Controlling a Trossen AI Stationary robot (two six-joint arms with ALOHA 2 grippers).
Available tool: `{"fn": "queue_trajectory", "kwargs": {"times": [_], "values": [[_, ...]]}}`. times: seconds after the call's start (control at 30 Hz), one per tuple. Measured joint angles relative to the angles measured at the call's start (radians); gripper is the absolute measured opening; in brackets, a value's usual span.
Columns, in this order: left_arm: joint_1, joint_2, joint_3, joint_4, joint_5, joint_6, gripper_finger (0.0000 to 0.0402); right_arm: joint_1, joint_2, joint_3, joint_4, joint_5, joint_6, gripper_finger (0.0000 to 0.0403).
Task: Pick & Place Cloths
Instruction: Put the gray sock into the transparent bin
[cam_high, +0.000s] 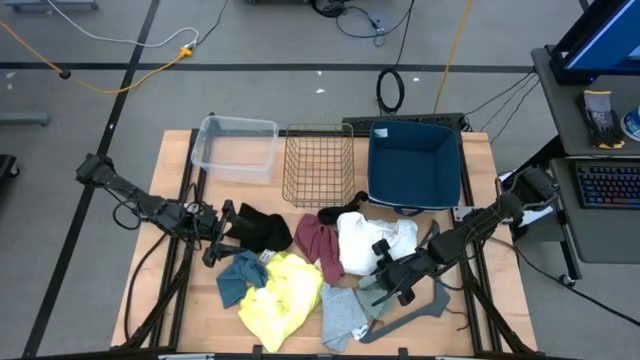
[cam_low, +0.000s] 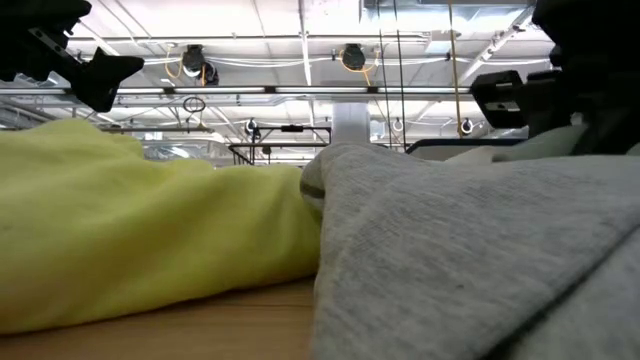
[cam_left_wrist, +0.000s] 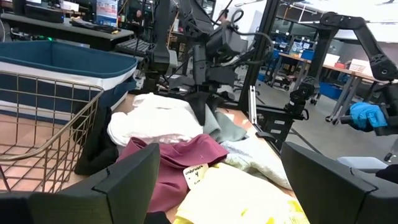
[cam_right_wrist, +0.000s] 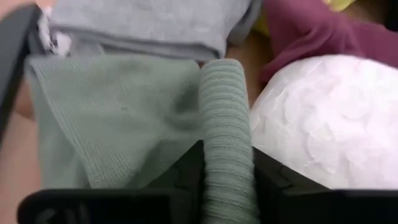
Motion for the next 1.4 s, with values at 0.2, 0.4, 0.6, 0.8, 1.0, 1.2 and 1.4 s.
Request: {"fn": "queue_trajectory", "kwargs": {"times": [0.2, 0.4, 0.6, 0.8, 1.0, 1.2, 1.4], "values": [[0.0, 0.0, 0.0, 0.0, 0.0, 0.004, 0.034, 0.0, -0.039, 0.0, 0.001, -0.003, 0.028, 0.0067], [0.0, 0.0, 0.0, 0.0, 0.0, 0.004, 0.034, 0.0, -0.043, 0.0, 0.0, -0.003, 0.028, 0.0045], [0.0, 0.0, 0.0, 0.005, -0.005, -0.001, 0.034, 0.0, -0.051, 0.0, 0.0, -0.003, 0.027, 0.0008], [0.0, 0.0, 0.0, 0.059, -0.074, -0.015, 0.034, 0.0, -0.115, 0.0, 0.0, -0.004, 0.05, 0.0008], [0.0, 0.0, 0.0, 0.094, -0.112, -0.015, 0.034, 0.0, -0.22, -0.001, 0.087, -0.004, -0.003, 0.0006], [0.0, 0.032, 0.0, 0.183, -0.113, 0.039, 0.034, -0.008, -0.285, -0.001, 0.322, -0.004, -0.199, 0.0003], [0.0, 0.126, 0.0, 0.353, -0.103, 0.167, 0.034, -0.055, -0.293, -0.001, 0.503, -0.008, -0.372, 0.0003]]}}
